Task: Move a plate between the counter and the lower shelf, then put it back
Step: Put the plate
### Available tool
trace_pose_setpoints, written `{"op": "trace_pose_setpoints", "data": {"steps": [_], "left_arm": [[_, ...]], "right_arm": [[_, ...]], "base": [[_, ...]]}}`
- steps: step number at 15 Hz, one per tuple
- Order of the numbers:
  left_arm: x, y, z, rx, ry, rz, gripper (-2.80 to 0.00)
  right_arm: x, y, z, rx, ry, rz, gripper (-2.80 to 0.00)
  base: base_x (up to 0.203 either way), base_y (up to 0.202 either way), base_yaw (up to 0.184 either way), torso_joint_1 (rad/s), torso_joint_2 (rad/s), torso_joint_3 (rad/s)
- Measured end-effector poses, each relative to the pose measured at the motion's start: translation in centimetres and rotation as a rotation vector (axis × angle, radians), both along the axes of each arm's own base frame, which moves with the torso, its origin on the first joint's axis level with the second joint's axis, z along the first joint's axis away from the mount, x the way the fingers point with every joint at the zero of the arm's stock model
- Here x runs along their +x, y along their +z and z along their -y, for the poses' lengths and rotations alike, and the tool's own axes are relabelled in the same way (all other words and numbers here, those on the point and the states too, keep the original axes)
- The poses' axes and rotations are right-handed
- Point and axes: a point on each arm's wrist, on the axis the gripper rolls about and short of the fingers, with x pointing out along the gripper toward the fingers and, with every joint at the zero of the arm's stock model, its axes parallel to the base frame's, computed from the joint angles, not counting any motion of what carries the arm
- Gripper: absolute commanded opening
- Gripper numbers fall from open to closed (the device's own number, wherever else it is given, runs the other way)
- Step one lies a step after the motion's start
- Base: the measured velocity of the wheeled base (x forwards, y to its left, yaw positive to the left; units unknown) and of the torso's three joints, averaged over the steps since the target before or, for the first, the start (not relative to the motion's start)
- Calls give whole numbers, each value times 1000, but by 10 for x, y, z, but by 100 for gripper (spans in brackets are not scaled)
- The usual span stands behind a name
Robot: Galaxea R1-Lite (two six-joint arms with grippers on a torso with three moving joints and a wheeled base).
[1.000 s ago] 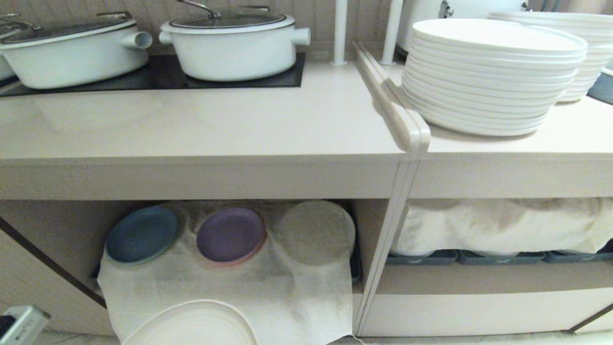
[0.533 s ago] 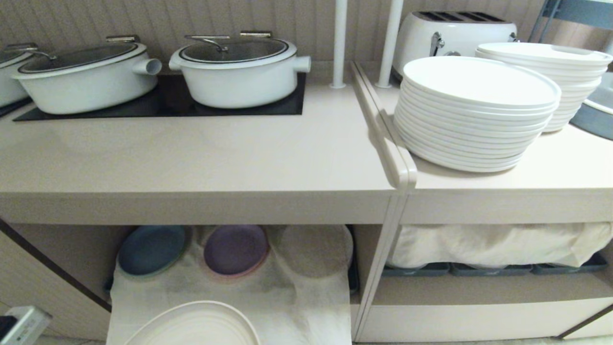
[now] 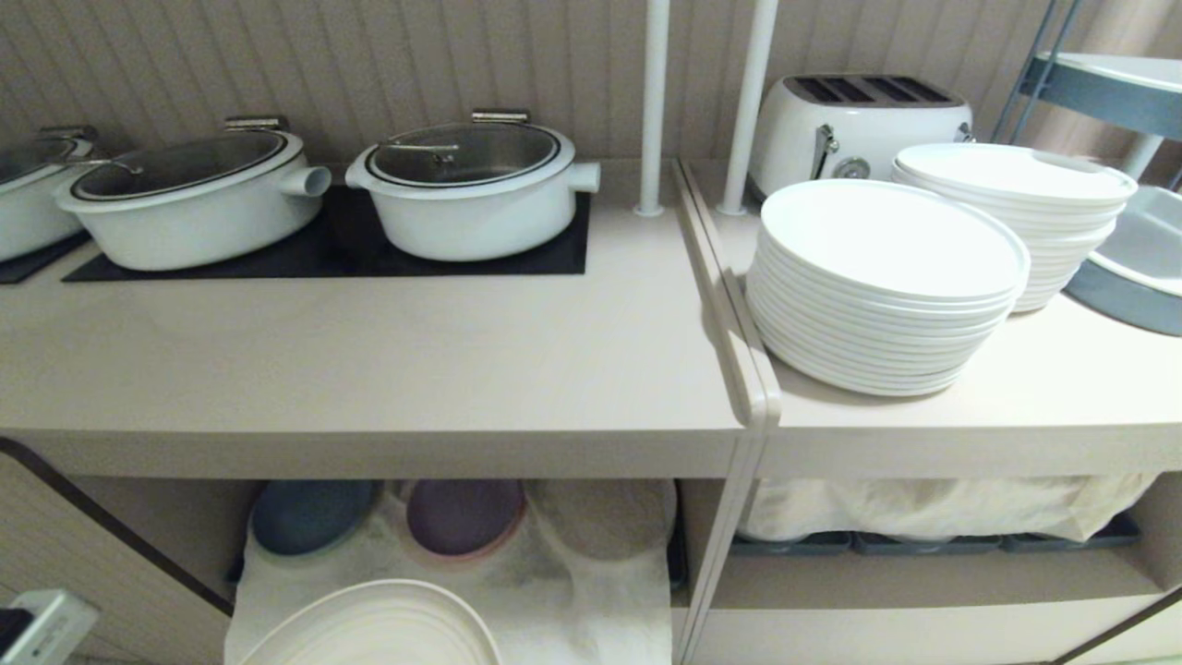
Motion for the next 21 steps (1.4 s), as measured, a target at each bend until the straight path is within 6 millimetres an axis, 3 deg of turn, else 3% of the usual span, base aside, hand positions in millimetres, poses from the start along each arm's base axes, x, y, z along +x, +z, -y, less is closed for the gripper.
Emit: {"op": "trace_pose_setpoints", "data": {"steps": [10,21], "left_arm": [[0,1,0,0,0,2,-280],[0,2,0,0,1,13,-280]], "right_arm": [[0,0,0,1,0,0,-280],[0,0,0,1,0,0,-280]], "base": [[0,0,0,201,-414,-218],[0,0,0,2,-3,-2]]}}
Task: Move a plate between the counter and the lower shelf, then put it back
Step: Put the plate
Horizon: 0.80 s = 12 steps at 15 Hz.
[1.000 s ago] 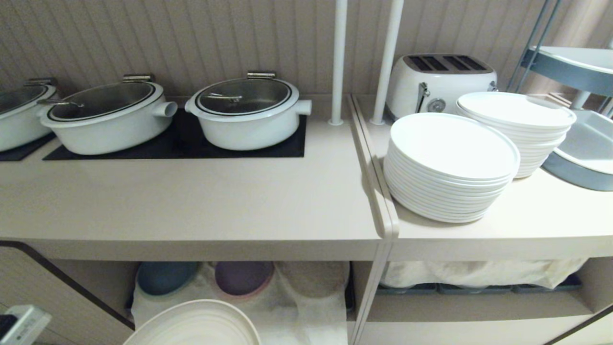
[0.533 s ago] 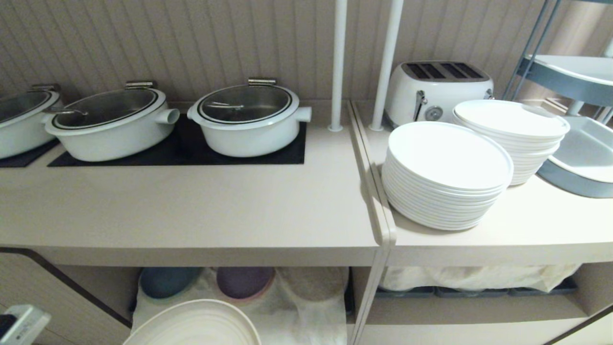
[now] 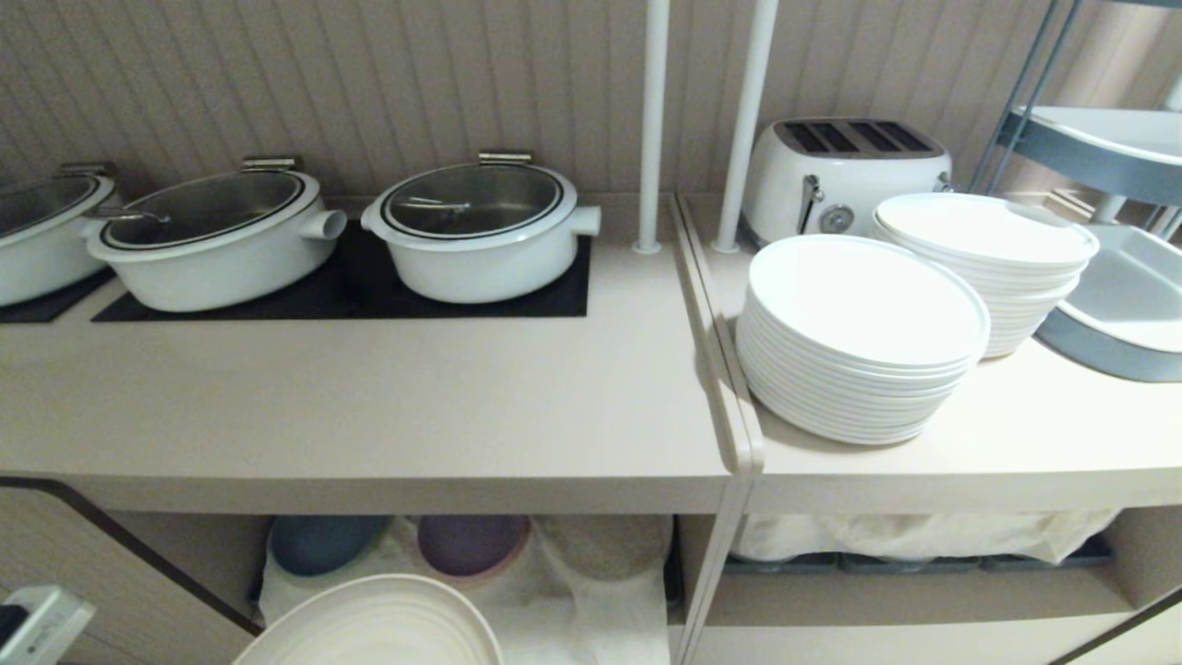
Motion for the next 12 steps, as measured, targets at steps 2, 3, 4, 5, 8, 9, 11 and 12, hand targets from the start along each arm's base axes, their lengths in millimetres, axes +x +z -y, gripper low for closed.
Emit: {"op": "trace_pose_setpoints", "data": {"steps": [2,3,4,5,8,9,11,12], "left_arm": [[0,0,0,-1,0,3,-280],[0,0,0,-1,0,5,-280],[0,1,0,-2,0,6,-280],[0,1,0,-2,-1,8,-280],[0,2,0,-4,2,12,-280],[0,2,0,-4,2,14,-280],[1,5,0,-6,2,22,-280],[2,7,0,-8,1,28,-280]], "right_arm": [[0,0,0,0,0,0,-280],[0,0,0,0,0,0,-280],[0,0,0,0,0,0,-280],[0,0,0,0,0,0,-280],[0,0,0,0,0,0,-280],[0,0,0,0,0,0,-280],[0,0,0,0,0,0,-280],[0,0,0,0,0,0,-280]], "base": [[0,0,0,0,0,0],[0,0,0,0,0,0],[0,0,0,0,0,0],[0,0,0,0,0,0],[0,0,0,0,0,0],[0,0,0,0,0,0],[0,0,0,0,0,0],[0,0,0,0,0,0]]}}
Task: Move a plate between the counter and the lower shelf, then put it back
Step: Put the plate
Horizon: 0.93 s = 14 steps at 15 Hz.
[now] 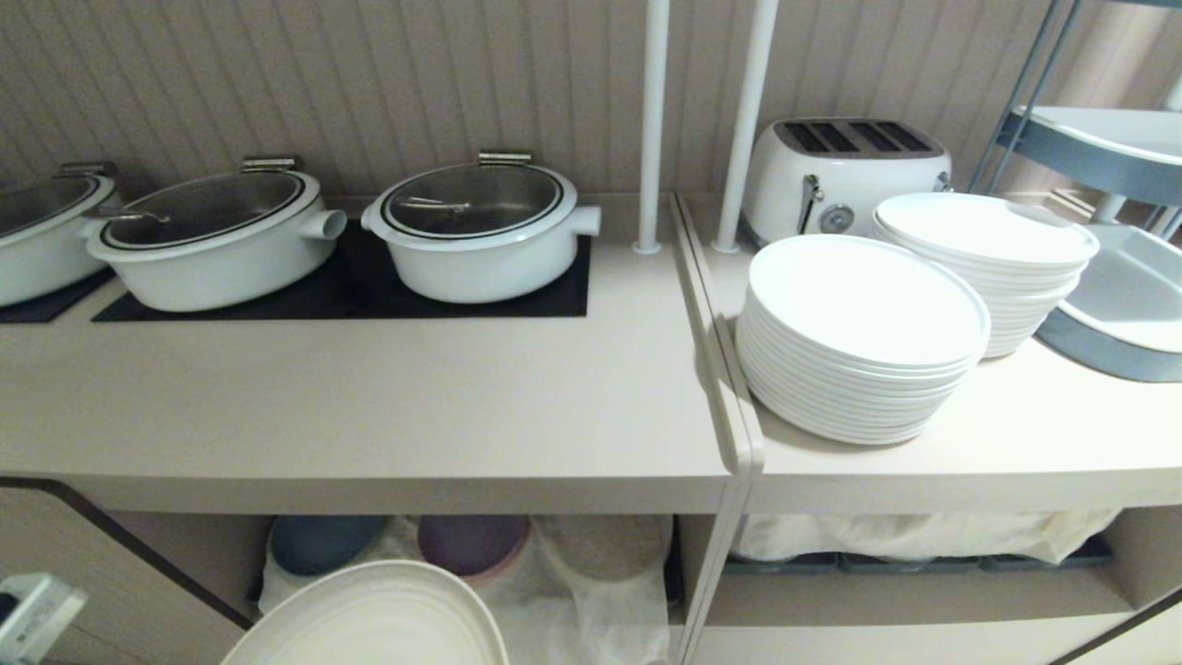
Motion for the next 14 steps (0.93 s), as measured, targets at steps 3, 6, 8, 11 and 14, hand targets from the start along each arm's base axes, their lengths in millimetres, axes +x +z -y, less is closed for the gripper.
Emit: {"op": "trace_pose_setpoints", "data": {"steps": [3,6,8,11,14], "left_arm": [[5,8,1,-5,0,17,-280],[10,14,2,-5,0,20,-280],[15,17,3,-5,2,18,-280],[24,24,5,-14,20,12,-280],[38,35,8,-41,51,6,-280]], "right_arm": [[0,0,0,0,0,0,-280],[0,0,0,0,0,0,-280],[0,0,0,0,0,0,-280],[0,0,0,0,0,0,-280],[0,0,0,0,0,0,-280]], "base": [[0,0,0,0,0,0],[0,0,0,0,0,0],[0,0,0,0,0,0],[0,0,0,0,0,0],[0,0,0,0,0,0]]}}
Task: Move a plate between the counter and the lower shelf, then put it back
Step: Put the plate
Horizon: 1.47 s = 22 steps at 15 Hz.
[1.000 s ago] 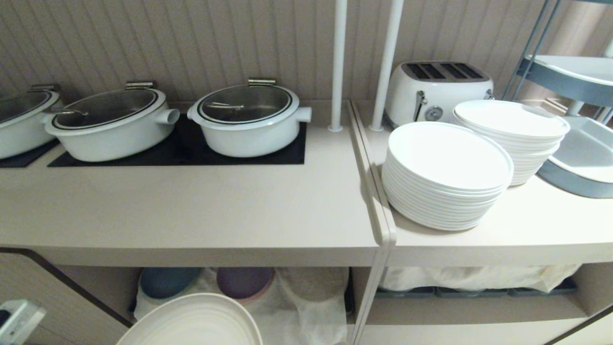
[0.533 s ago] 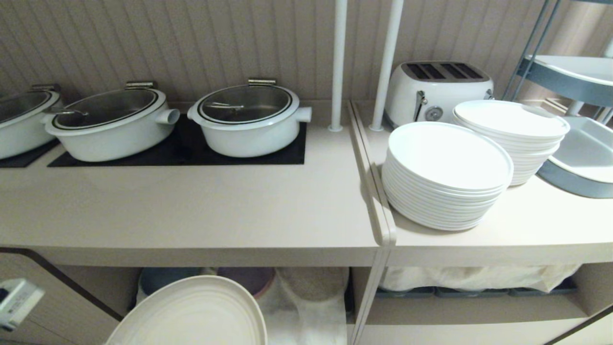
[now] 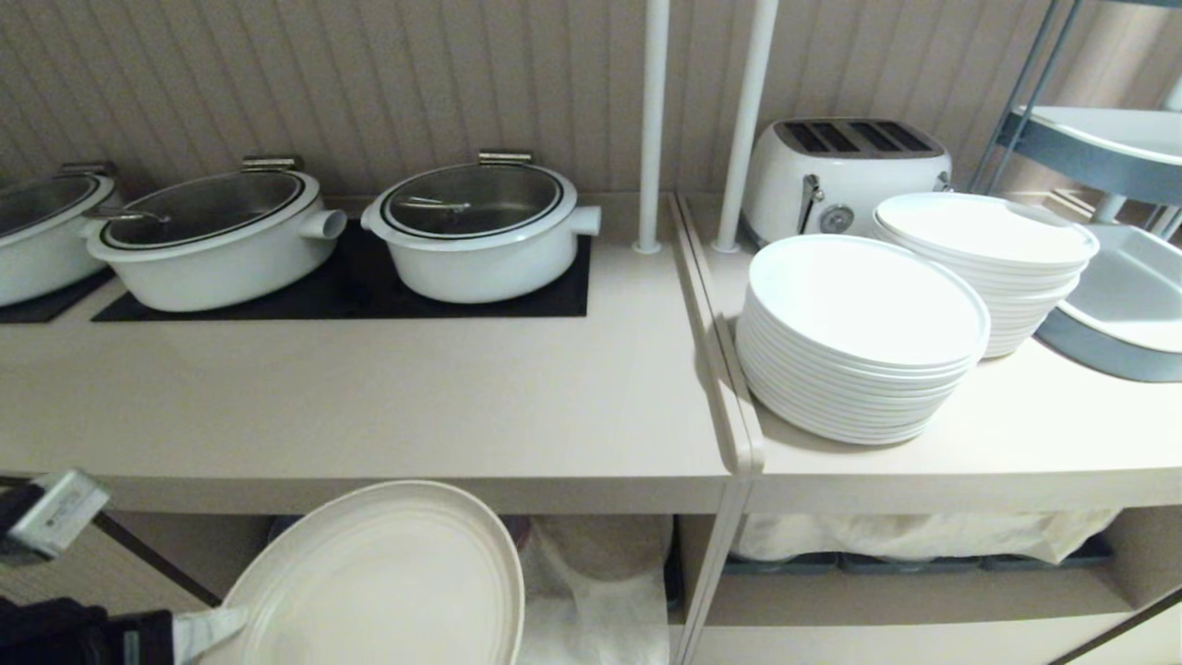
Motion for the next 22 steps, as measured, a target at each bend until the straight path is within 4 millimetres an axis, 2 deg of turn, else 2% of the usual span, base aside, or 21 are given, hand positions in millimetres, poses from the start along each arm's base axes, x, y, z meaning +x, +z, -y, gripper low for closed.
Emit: {"op": "trace_pose_setpoints", "data": {"steps": [4,12,17,22], "left_arm": [[22,13,5,-12,8,12,-280],[81,33,9,-20,55,52,-280],[112,38,10,-22,75,41,-280],[152,46,10,-78,150,36,-280]], "right_arm": [[0,0,0,0,0,0,-280],[0,0,0,0,0,0,-280],[0,0,0,0,0,0,-280],[0,0,0,0,0,0,-280]], "base": [[0,0,0,0,0,0],[0,0,0,0,0,0],[0,0,0,0,0,0],[0,0,0,0,0,0]]}}
